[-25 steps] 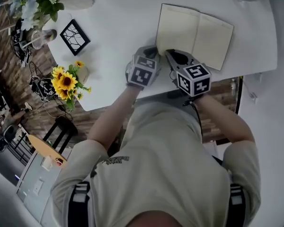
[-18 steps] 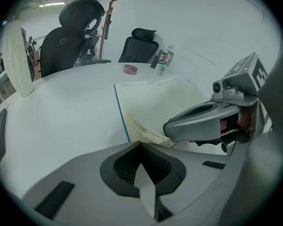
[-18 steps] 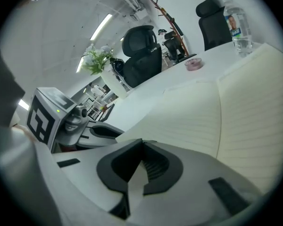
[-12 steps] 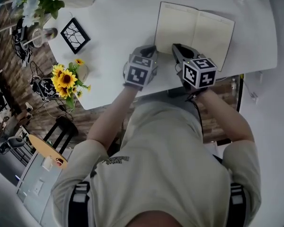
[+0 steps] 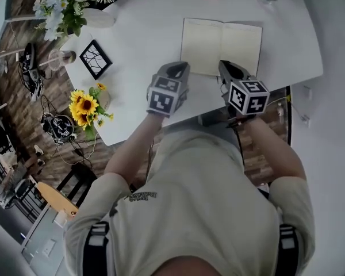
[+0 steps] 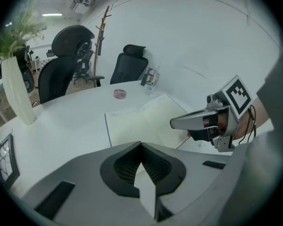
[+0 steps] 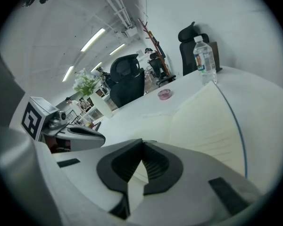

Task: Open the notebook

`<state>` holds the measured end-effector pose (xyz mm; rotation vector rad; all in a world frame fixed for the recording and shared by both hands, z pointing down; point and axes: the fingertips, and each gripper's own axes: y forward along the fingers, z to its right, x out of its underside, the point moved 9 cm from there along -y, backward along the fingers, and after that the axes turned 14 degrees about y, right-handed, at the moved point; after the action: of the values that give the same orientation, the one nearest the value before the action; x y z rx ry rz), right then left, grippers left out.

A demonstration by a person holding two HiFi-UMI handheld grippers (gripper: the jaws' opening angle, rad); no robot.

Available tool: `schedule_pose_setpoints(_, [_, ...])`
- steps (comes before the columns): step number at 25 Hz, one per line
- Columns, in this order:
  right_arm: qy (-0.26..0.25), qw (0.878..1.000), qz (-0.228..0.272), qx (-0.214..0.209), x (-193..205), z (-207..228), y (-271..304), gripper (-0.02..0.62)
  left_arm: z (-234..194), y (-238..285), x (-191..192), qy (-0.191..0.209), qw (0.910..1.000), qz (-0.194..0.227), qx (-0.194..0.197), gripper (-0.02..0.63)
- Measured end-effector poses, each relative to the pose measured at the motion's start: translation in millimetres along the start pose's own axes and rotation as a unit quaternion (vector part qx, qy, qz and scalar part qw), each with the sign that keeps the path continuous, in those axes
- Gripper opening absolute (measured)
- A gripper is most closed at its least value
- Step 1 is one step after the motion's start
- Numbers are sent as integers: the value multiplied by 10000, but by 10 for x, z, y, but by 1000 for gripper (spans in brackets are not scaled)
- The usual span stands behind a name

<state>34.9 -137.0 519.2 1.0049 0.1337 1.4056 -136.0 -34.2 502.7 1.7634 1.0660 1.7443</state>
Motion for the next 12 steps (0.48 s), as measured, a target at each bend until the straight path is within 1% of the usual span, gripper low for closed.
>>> schedule_pose_setpoints(2, [-45,9999,146,33,-60,-19,-122,3,68,-65,-177,267,9992,280,-34,12])
schedule_pose_setpoints(4, [-70,9995,315,48,-136,-51,-243,3,164,-142,-357,638,9965,540,-64,12])
schedule_pose_setpoints(6, [-78,9987,492,46,-203,-97,-387,3,290,-227,-504,916,9931,738,6,12])
schedule_pose_setpoints(9, [-147,9969,772,22,-297,-175,-622,3,458,-352,-687,1156,9881,1012,106,12])
schedule_pose_setpoints(12, [-326,9933,1108,-11,-406,-262,-859,3,557,-478,-863,1283,9824,1353,136,12])
